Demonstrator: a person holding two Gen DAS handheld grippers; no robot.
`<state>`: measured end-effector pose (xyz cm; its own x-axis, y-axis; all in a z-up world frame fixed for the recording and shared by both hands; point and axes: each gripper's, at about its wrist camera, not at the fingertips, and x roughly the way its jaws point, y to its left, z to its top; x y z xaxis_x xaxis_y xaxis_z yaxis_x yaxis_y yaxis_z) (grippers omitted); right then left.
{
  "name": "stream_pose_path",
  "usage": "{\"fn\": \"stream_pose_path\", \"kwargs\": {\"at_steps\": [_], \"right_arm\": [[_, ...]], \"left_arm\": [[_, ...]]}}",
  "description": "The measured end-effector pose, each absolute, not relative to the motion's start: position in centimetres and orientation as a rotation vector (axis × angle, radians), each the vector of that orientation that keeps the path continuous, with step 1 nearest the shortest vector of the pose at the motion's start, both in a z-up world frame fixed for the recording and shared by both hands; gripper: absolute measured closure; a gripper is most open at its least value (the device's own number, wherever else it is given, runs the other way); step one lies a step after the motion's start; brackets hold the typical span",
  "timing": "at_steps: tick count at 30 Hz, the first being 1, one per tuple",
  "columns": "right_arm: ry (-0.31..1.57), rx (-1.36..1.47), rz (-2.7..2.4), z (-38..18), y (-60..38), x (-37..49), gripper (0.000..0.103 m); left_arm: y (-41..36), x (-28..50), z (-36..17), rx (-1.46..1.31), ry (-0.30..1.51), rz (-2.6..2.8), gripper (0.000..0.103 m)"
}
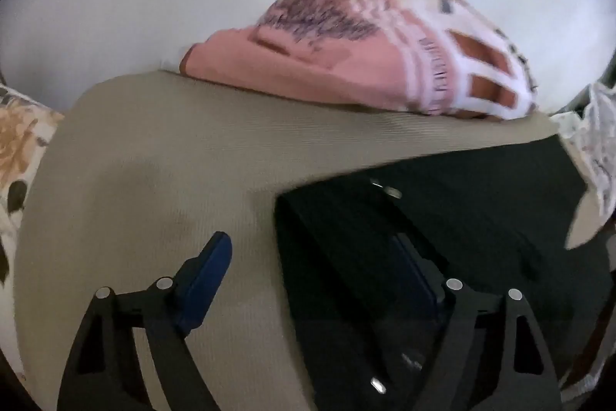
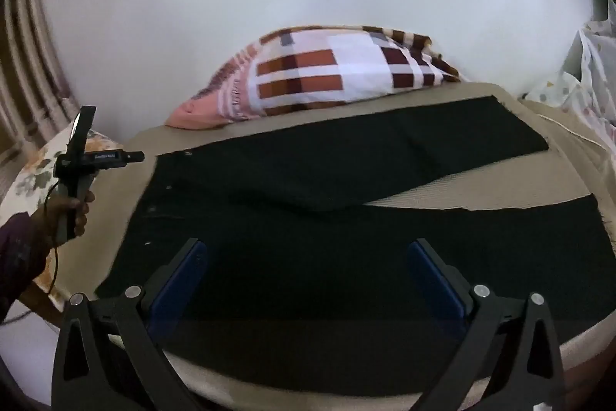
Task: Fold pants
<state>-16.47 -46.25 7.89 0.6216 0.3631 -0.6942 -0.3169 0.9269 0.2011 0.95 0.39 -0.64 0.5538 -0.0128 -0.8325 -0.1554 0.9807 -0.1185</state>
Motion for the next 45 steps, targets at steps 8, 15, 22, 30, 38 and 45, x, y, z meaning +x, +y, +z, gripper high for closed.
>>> {"fn": "stream_pose_path", "kwargs": {"at_steps": [8,15,22,30,38,45], "right_arm": [[0.868,0.077,0.322,5.8,-47.9,-11.6,0.000],[0.866,0.053,0.310,5.9,-47.8,-11.1,0.000],[0.898,0.226,0.461,6.7,-47.0,-7.9,0.000],[1.130,0.748,0.726,2.6,-42.8,1.6,0.000],[1.283,0.730,0.706,-1.7,-37.5,6.0,0.066],[1.126,0.561,0.662,0.7,-39.7,0.2,0.094]], "left_arm": [[1.8,7.5,-5.6,-0.207,1.088,-0.050,0.040],[-0.7,6.1,-4.3,-0.174,1.096,-0.012,0.079],[-4.9,0.3,3.5,-0.151,0.878,0.002,0.087],[-11.9,-11.5,8.0,-0.106,0.701,-0.083,0.087],[-15.3,-17.4,6.3,-0.128,0.712,-0.149,0.087],[-14.0,-19.5,5.6,-0.135,0.769,-0.150,0.086]]}}
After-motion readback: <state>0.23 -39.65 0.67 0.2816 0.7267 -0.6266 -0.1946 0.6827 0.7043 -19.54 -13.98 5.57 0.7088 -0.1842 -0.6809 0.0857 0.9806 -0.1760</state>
